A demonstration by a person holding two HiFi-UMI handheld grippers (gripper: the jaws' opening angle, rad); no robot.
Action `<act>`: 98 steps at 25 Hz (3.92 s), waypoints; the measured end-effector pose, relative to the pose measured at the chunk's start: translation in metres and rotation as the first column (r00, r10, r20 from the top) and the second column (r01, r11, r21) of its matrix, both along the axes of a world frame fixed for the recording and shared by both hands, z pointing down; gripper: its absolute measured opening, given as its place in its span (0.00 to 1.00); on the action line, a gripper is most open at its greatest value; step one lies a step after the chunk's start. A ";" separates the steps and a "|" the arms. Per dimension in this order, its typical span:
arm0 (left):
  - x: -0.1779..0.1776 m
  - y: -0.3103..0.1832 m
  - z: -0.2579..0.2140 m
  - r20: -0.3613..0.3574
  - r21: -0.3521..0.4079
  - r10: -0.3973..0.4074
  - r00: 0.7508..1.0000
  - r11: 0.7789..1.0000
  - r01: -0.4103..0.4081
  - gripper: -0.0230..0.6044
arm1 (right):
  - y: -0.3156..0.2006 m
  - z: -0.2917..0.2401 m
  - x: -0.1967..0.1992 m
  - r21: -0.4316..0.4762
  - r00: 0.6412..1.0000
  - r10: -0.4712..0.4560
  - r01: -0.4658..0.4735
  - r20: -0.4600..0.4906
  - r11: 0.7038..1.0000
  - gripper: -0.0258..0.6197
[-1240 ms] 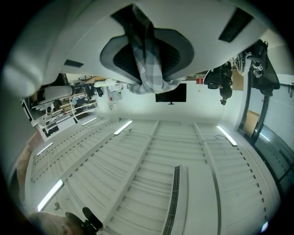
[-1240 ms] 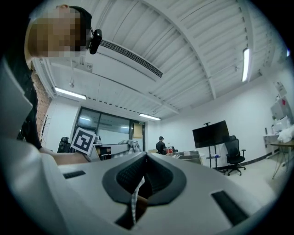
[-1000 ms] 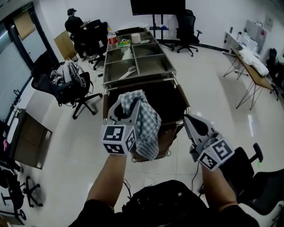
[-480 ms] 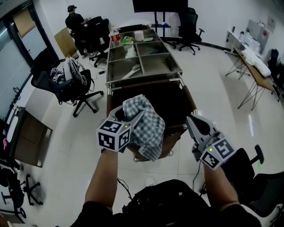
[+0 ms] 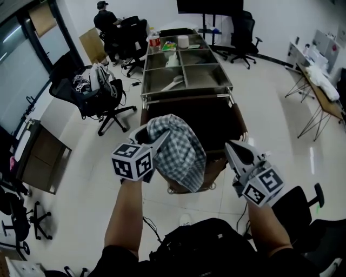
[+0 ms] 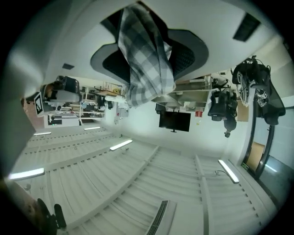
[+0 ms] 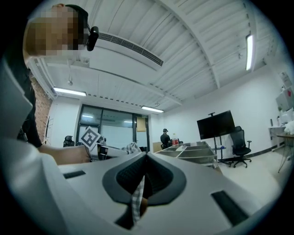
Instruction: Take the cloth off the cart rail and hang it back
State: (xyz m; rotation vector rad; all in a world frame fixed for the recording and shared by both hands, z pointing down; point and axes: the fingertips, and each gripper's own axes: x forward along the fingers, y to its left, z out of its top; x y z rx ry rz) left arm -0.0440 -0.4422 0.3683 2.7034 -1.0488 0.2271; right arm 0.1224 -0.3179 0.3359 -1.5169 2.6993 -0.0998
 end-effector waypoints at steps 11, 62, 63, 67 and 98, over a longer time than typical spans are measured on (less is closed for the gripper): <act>0.053 -0.053 -0.034 0.085 0.112 0.075 0.994 0.990 -0.084 0.44 | -0.012 -0.008 0.024 0.019 0.996 0.087 -0.087 0.008 0.996 0.06; 0.039 0.273 -0.001 -0.058 0.205 -0.181 0.982 0.960 0.190 0.03 | 0.169 0.043 0.049 -0.152 0.995 -0.073 0.082 0.061 0.985 0.06; 0.037 0.275 0.005 -0.057 0.198 -0.176 0.983 0.963 0.184 0.03 | 0.173 0.046 0.046 -0.152 0.996 -0.069 0.076 0.054 0.985 0.06; 0.024 0.283 0.024 -0.090 0.151 -0.139 0.986 0.977 0.151 0.03 | 0.185 0.065 0.024 -0.168 0.999 -0.041 0.043 0.018 0.985 0.06; -0.074 0.305 0.029 -0.127 0.143 0.038 0.991 0.990 -0.020 0.03 | 0.219 0.073 -0.097 -0.171 0.987 0.143 -0.153 -0.069 0.973 0.06</act>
